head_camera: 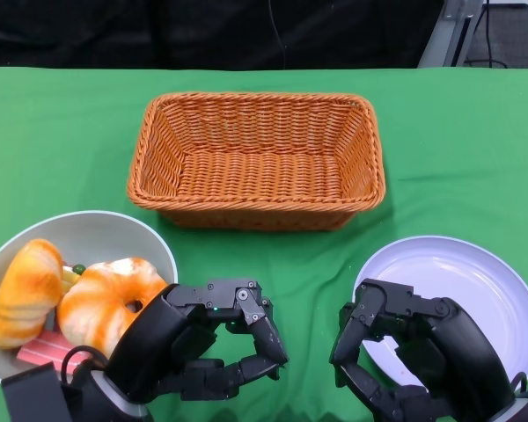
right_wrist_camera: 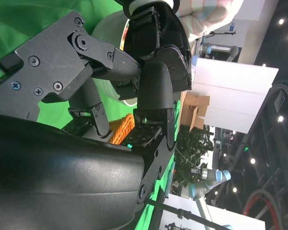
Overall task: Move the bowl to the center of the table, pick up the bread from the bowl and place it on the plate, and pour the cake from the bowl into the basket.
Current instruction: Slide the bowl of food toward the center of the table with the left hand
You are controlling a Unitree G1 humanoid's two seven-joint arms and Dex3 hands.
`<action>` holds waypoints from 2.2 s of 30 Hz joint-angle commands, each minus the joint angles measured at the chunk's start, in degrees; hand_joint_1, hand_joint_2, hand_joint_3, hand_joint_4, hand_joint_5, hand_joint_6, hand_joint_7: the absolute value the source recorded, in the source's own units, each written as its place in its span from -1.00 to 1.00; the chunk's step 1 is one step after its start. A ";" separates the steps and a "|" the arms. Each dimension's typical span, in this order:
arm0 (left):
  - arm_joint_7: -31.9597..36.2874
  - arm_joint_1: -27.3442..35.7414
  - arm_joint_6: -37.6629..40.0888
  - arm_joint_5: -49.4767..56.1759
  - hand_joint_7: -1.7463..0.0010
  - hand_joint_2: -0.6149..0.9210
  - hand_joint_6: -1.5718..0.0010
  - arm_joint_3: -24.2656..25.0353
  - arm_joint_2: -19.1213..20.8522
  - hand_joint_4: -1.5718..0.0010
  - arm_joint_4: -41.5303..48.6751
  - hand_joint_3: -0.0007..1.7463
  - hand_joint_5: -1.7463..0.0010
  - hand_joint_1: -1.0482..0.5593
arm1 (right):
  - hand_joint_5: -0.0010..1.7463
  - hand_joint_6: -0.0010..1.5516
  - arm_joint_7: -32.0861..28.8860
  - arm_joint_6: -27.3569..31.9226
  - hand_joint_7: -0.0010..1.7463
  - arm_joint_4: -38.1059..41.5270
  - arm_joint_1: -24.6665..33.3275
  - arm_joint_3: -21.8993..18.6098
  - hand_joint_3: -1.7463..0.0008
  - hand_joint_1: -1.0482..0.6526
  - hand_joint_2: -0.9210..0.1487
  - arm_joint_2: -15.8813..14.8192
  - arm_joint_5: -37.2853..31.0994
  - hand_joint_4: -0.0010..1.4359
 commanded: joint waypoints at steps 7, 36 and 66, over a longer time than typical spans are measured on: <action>-0.27 -0.02 -0.63 0.33 -0.33 0.97 -0.04 0.41 0.58 0.06 0.67 -0.58 -0.74 0.01 | 0.86 -0.08 -0.06 -0.75 0.56 0.81 0.14 -0.29 -0.21 0.01 -0.12 0.12 0.20 0.09; 0.74 -0.43 -1.84 -0.10 -0.40 0.87 -0.01 1.70 -0.12 0.05 0.22 -0.43 -0.74 0.03 | 0.84 -0.08 -0.50 -2.07 0.56 2.01 0.08 -0.37 -0.27 0.04 -0.07 0.20 -0.69 0.11; 6.20 3.20 2.70 -4.09 1.00 1.00 0.11 9.35 8.59 0.11 -22.95 -0.75 0.92 -0.49 | 0.86 -0.13 1.28 -1.55 0.63 2.87 0.16 -0.63 -0.26 0.04 -0.07 0.50 1.06 0.09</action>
